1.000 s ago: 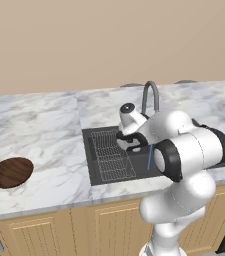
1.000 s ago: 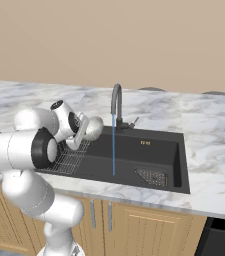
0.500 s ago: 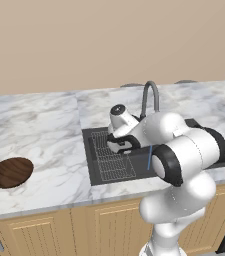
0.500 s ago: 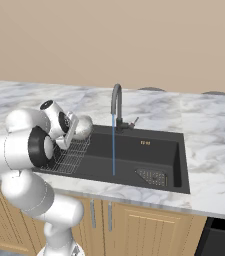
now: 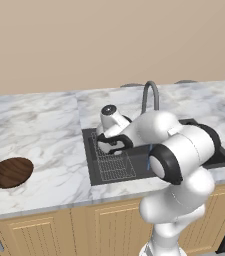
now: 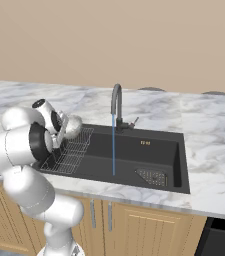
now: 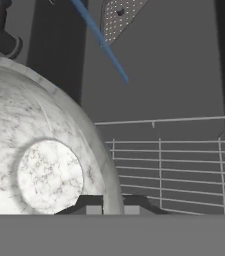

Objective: Rinse each bowl for a few seconds and place them down in the sink or on the counter.

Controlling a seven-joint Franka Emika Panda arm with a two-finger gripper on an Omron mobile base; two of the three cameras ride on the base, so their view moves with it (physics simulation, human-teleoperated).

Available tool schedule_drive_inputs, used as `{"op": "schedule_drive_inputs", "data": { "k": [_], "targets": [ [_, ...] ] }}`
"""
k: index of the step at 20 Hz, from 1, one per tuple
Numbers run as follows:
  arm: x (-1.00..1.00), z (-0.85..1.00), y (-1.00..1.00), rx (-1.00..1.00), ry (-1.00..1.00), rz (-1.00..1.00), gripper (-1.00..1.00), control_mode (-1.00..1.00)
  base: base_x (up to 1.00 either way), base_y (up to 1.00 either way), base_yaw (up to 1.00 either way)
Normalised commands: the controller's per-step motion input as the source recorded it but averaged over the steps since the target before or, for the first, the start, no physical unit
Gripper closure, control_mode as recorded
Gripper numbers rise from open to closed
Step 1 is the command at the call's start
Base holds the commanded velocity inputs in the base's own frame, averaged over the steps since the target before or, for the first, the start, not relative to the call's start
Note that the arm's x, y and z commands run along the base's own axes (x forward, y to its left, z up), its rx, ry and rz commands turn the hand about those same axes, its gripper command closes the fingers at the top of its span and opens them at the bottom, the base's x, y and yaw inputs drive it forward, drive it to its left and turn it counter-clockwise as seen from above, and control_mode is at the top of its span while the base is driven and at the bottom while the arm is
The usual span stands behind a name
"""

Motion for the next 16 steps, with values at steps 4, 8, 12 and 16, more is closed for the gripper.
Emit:
{"op": "schedule_drive_inputs", "data": {
  "k": [4,8,12,16],
  "targets": [
    [0.07,-0.02,0.47,-0.01,0.0,0.08,1.0,-1.0,0.0,0.0,0.0],
    [0.1,-0.08,0.44,-0.01,0.02,0.08,1.0,-1.0,0.0,0.0,0.0],
    [0.15,-0.07,0.39,0.0,0.04,0.09,1.0,-1.0,0.0,0.0,0.0],
    [0.13,-0.07,0.33,0.0,0.06,0.11,1.0,-1.0,0.0,0.0,0.0]
  ]
}}
